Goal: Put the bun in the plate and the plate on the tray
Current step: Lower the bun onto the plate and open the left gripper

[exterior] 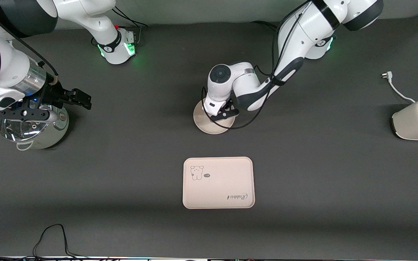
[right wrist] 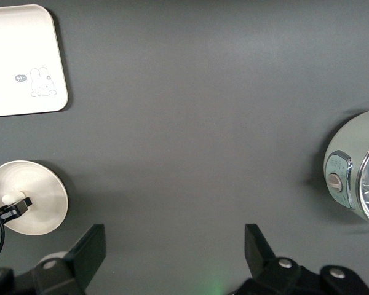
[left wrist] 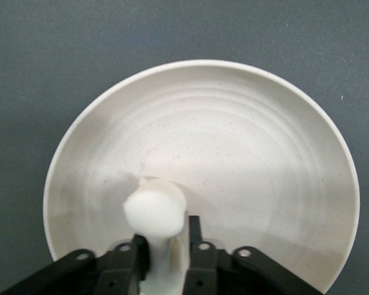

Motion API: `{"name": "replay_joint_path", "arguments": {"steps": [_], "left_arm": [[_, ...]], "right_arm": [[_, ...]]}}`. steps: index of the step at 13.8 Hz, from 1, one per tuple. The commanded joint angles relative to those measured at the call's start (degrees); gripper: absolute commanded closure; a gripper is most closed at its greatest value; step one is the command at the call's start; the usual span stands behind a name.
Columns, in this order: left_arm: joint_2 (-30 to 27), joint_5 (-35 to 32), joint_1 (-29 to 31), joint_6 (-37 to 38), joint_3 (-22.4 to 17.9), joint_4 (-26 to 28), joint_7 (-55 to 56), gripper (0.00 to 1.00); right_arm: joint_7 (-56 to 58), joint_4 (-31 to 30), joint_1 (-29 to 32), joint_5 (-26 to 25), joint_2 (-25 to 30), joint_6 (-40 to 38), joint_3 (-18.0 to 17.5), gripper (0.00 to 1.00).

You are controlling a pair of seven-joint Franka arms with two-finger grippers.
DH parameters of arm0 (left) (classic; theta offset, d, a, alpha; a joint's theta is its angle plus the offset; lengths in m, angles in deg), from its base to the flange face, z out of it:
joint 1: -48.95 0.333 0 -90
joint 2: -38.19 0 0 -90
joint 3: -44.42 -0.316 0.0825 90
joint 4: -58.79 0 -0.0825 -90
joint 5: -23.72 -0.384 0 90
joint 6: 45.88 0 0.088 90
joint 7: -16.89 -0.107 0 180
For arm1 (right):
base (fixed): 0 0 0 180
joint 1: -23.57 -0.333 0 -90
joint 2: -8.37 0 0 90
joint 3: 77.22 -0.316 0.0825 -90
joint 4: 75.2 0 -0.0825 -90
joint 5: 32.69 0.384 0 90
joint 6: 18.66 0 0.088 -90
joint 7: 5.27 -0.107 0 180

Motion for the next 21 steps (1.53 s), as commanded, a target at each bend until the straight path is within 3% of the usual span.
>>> {"name": "replay_joint_path", "arguments": {"steps": [1,17,19,21], "left_arm": [[-1.8,-1.3,-0.1,1.0,-0.2,-1.1,1.0,0.0],[-2.8,-0.7,0.6,2.5,-0.3,-3.1,-1.1,0.0],[-5.1,1.5,3.4,4.0,-0.7,-2.9,-8.6,0.0],[-9.8,10.7,4.3,6.5,-5.2,-2.9,-21.2,0.0]], "right_arm": [[-1.3,-0.3,-0.3,-0.7,0.2,0.6,0.3,0.0],[-1.4,-0.2,-0.3,-0.4,0.3,0.6,0.4,0.0],[-1.5,-0.2,-0.4,0.0,0.2,1.4,0.3,0.0],[-1.6,-0.2,-0.6,0.2,0.0,2.2,0.0,0.0]]}}
